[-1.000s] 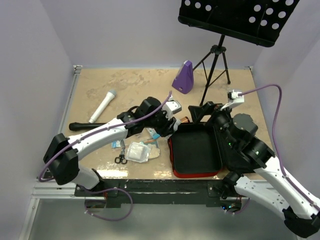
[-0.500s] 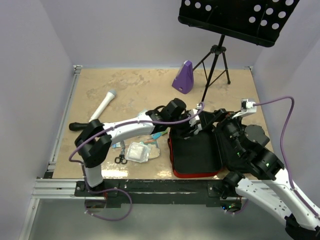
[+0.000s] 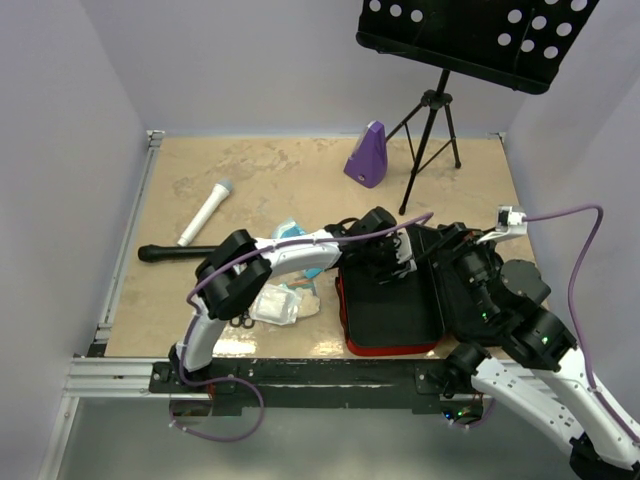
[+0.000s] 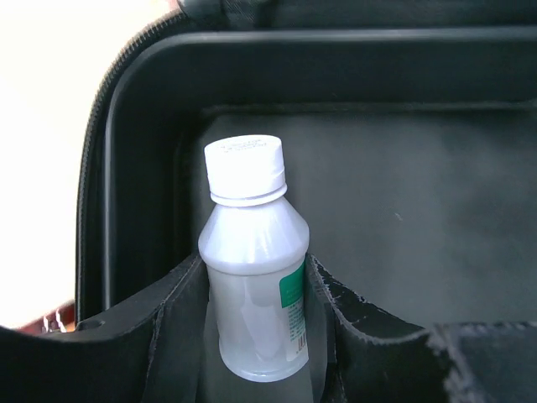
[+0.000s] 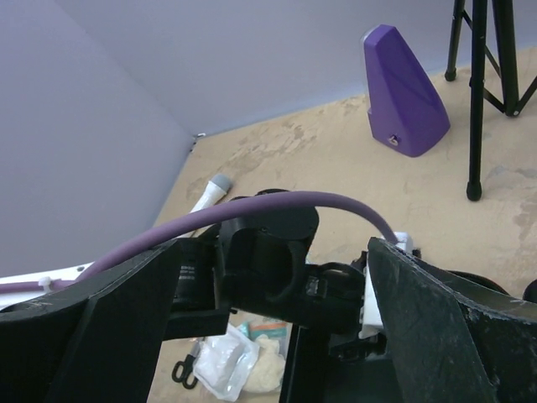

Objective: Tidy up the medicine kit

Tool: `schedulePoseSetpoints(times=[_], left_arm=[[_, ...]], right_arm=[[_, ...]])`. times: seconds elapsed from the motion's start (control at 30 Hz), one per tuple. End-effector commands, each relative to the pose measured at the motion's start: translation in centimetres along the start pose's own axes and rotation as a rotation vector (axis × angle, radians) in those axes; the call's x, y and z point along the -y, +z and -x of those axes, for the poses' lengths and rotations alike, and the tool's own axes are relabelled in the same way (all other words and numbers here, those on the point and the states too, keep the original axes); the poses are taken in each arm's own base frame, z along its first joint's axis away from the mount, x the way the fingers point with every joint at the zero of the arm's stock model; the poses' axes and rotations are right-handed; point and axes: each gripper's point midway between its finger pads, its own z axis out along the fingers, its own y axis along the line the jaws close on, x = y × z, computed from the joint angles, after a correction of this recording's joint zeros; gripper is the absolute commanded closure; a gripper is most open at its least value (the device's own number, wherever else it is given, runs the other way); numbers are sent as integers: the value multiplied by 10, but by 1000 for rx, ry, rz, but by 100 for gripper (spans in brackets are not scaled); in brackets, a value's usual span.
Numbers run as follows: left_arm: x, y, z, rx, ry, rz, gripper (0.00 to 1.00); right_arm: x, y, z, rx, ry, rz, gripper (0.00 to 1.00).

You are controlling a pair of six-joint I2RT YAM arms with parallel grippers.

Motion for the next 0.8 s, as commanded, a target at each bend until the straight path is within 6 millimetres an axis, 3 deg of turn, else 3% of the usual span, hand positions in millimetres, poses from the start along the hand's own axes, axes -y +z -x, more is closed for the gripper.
schedulePoseSetpoints(times=[0.0, 0.1, 0.27, 0.53, 0.77], left_arm=[[-17, 15, 36, 86, 59, 37, 72], [-26, 27, 35, 64, 54, 59, 68], [-38, 31, 28, 30, 36, 124, 49], [-45, 1, 44, 75, 39, 206, 31], [-45, -20, 56, 103, 19, 238, 30]], right_arm=[[-2, -2, 9, 38, 37, 6, 2], [-3, -3, 9, 36, 38, 7, 2], [-3, -4, 11, 41, 41, 11, 2], [-2, -1, 8, 32, 30, 6, 2], [-2, -3, 9, 36, 34, 6, 2]])
